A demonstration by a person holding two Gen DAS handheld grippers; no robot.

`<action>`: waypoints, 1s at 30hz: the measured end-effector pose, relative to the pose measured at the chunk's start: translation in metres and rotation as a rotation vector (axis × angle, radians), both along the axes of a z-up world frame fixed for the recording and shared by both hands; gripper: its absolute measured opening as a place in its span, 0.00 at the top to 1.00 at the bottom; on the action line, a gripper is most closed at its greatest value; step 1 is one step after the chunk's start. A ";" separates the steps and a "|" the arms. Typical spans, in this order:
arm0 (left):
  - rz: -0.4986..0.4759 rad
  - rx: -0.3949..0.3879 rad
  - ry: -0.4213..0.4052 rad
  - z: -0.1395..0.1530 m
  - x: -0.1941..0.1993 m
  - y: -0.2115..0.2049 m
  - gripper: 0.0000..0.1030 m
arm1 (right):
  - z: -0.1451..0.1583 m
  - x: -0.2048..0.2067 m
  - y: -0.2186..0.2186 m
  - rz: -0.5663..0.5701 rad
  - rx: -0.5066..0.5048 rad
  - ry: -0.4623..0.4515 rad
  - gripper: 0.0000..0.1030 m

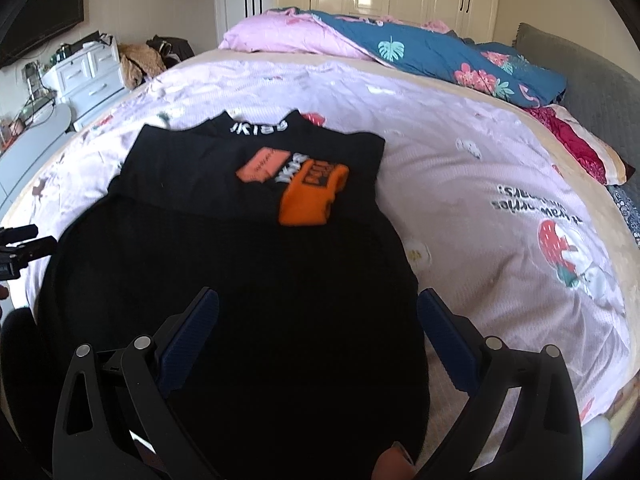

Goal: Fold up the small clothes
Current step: 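Move both open tools back along the shirt toward its hem, then grasp the black shirt hem with both tools and lift it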

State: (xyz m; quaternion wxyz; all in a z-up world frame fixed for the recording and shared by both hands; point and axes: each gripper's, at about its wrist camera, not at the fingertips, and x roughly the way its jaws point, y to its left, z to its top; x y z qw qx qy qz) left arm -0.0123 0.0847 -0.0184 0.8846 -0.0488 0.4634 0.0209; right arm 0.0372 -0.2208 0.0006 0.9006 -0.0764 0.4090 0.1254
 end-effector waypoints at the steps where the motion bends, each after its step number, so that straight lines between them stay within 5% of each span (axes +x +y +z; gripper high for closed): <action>1: -0.002 -0.006 0.013 -0.004 -0.003 0.001 0.09 | -0.002 -0.002 -0.002 -0.001 -0.004 0.004 0.04; 12: -0.009 -0.092 0.099 -0.026 -0.035 0.019 0.09 | -0.013 -0.013 -0.020 -0.017 -0.004 0.035 0.04; 14: -0.012 -0.099 0.105 -0.028 -0.041 0.020 0.14 | -0.013 -0.014 -0.021 -0.018 -0.003 0.037 0.04; 16: -0.021 -0.117 0.117 -0.030 -0.046 0.020 0.32 | -0.014 -0.015 -0.023 -0.018 -0.002 0.040 0.04; 19: -0.039 -0.153 0.142 -0.035 -0.050 0.019 0.47 | -0.015 -0.018 -0.025 -0.016 -0.007 0.044 0.04; 30: -0.084 -0.157 0.196 -0.048 -0.062 0.015 0.47 | -0.024 -0.040 -0.040 -0.014 -0.049 0.081 0.04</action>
